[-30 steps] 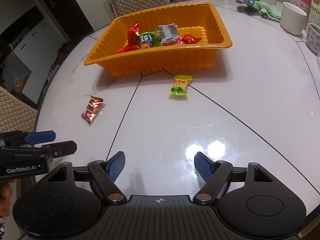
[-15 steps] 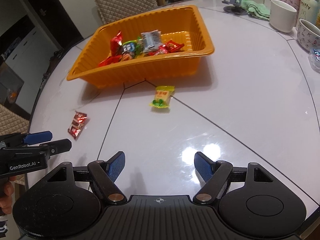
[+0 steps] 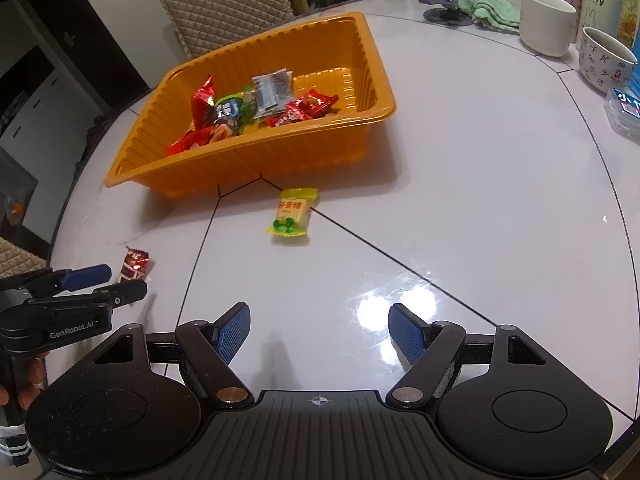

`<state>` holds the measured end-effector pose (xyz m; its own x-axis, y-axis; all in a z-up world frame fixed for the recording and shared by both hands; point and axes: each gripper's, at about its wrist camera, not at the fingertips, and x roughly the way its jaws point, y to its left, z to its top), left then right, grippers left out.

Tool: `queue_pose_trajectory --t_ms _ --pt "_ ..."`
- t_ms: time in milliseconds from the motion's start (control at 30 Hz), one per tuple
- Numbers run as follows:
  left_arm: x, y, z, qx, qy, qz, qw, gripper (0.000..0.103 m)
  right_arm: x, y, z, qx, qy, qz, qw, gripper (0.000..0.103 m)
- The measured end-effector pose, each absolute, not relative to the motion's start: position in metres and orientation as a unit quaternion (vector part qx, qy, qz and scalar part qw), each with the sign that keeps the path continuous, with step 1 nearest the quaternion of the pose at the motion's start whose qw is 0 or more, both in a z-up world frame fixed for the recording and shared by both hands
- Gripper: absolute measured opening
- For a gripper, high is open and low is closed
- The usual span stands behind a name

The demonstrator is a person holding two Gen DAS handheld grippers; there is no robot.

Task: Organize snacks
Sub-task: 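Grasp the red candy with the left tool while the right tool grasps the yellow-green candy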

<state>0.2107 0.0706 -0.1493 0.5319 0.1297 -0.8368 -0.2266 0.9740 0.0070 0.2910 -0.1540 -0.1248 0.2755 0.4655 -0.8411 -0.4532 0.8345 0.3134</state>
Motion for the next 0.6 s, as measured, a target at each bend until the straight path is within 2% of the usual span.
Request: queue_pose_trajectory --t_ms 133,200,333,400,533,600 --pt "0.2161 0.0714 -0.1510 -0.047 0.473 0.102 0.874 0.050 0.2950 -0.1546 -0.1257 0.007 0.530 0.285 0.799 0.076" --pt "0.2187 0.0720 -0.1526 -0.047 0.477 0.100 0.872 0.043 0.2965 -0.1541 -0.1262 0.008 0.531 0.284 0.799 0.076" --pt "0.2210 0.0725 -0.1543 -0.048 0.479 0.100 0.871 0.040 0.2978 -0.1534 -0.1262 0.007 0.530 0.284 0.799 0.076" --pt "0.2214 0.0735 -0.1548 -0.050 0.480 0.100 0.870 0.034 0.2985 -0.1530 -0.1260 0.008 0.528 0.285 0.800 0.076" --pt "0.2210 0.0749 -0.1547 -0.051 0.480 0.100 0.870 0.030 0.3000 -0.1516 -0.1262 0.008 0.527 0.286 0.800 0.076" --pt "0.2211 0.0751 -0.1546 -0.051 0.480 0.098 0.870 0.024 0.3009 -0.1505 -0.1263 0.007 0.526 0.287 0.800 0.076"
